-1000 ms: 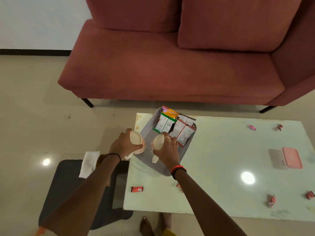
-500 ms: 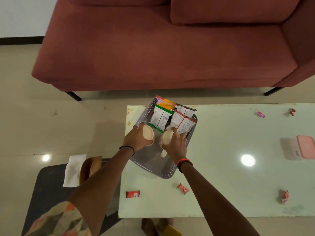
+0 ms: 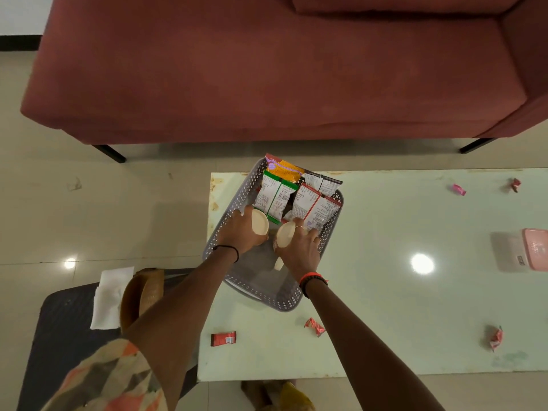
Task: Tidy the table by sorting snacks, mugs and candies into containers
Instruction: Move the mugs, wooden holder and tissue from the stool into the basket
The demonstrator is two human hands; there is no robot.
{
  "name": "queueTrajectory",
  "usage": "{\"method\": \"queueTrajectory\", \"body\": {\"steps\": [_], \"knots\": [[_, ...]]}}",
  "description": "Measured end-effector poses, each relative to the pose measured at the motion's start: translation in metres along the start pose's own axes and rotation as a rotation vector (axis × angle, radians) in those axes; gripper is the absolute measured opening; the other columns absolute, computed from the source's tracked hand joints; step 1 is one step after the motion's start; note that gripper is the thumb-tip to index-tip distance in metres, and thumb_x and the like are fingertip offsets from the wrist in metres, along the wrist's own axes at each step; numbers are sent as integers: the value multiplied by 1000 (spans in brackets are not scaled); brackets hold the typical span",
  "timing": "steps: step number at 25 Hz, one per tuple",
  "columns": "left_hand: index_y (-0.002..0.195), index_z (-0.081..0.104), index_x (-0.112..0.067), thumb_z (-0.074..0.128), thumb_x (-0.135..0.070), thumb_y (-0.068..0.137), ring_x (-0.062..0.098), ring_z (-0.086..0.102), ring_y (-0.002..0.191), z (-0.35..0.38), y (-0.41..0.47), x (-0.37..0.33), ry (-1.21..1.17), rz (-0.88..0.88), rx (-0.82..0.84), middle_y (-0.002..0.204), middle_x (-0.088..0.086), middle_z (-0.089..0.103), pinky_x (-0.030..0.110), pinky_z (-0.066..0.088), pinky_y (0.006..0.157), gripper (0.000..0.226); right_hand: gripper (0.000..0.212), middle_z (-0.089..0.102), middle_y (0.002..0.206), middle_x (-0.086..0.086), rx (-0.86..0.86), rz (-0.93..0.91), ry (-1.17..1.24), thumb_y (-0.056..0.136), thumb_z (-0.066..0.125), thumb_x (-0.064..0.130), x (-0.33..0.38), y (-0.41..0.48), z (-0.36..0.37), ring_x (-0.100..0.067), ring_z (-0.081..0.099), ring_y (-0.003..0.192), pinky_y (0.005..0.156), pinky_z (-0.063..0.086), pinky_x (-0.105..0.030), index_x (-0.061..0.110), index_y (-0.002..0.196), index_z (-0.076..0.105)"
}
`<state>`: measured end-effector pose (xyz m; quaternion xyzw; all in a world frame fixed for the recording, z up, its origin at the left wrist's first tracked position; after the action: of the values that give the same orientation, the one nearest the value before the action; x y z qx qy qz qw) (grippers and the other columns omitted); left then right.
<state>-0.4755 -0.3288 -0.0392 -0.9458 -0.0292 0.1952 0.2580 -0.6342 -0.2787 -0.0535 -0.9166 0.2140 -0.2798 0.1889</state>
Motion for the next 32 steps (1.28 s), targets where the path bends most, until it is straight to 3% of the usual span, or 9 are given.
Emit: {"method": "queueTrajectory", "body": {"steps": [19, 24, 28, 32], "knots": [[145, 22, -19, 76, -48, 69, 36, 44, 129, 6, 27, 0, -30, 28, -27, 145, 17, 38, 48, 44, 101, 98, 78, 43, 130, -20, -41, 52, -169, 75, 70, 42, 3, 14, 5, -38, 47, 119, 98, 45, -46, 21, 138, 30], [147, 16, -23, 77, -49, 67, 38, 42, 129, 7, 21, 2, -124, 21, 1, 143, 19, 35, 48, 42, 101, 103, 101, 37, 136, -28, 45, 54, -216, 70, 77, 43, 7, 11, 9, -44, 43, 123, 102, 42, -50, 27, 147, 14], [142, 28, -17, 66, -54, 77, 35, 45, 127, -15, 7, 14, -140, 9, -87, 141, 14, 38, 47, 46, 98, 84, 115, 20, 149, -31, 83, 56, -221, 70, 79, 39, 16, 1, 6, -46, 31, 135, 110, 33, -54, 30, 151, -2], [134, 40, -12, 52, -42, 91, 30, 53, 119, -58, -33, 33, -280, 28, -325, 135, 12, 46, 41, 50, 88, 54, 93, 15, 153, -29, 4, -15, -268, 82, 66, 28, 43, -24, -5, -43, 22, 141, 113, 26, -54, 25, 151, 4]]}}
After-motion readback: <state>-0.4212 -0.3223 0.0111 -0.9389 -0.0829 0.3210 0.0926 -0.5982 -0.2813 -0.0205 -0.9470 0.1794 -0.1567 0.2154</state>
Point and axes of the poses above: each hand's wrist, its own y-axis towards the middle knuckle, its own z-axis out of the palm, x = y × z, the point moved 10 cm from there along y, towards the middle knuckle
